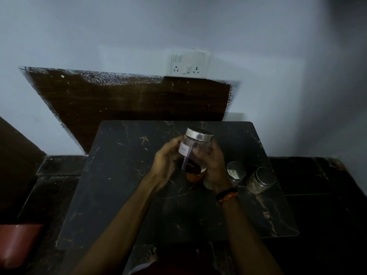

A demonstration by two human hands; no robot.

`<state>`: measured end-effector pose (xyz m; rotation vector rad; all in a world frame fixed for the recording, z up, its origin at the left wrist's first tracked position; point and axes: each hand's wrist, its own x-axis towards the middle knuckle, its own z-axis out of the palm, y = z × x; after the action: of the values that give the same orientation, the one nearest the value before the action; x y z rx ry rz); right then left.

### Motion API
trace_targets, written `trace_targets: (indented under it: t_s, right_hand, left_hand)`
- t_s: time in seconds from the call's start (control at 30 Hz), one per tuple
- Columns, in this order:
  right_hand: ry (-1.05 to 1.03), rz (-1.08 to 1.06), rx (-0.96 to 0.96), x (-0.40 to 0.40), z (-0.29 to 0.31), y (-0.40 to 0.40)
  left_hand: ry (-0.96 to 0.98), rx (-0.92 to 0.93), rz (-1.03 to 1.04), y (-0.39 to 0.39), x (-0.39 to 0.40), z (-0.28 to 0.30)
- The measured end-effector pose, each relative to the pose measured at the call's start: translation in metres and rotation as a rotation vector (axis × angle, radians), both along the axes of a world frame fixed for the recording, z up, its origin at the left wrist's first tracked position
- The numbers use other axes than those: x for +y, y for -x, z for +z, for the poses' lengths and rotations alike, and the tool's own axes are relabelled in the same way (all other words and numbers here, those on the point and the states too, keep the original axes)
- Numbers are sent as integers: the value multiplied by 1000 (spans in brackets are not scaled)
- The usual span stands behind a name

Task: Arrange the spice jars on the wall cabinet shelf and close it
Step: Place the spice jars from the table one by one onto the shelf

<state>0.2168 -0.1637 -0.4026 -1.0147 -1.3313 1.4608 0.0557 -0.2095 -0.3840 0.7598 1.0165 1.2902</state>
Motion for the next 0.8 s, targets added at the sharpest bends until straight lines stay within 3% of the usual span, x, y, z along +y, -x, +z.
trace_targets:
  t_s: [0.17, 0.33, 0.53, 0.8]
  right_hand:
    - [89, -52, 71, 10, 18, 1]
    - [89, 6, 273, 17, 33, -5]
    - [77, -9, 130, 28, 49, 2]
    - [93, 26, 200, 38, 60, 6]
  left_hand:
    - [-97, -104, -116, -9, 2, 0]
    - [-157, 48, -50, -10, 5, 7]
    - [-275, 297, 89, -16, 12, 21]
    - [-255, 211, 41, -9, 16, 26]
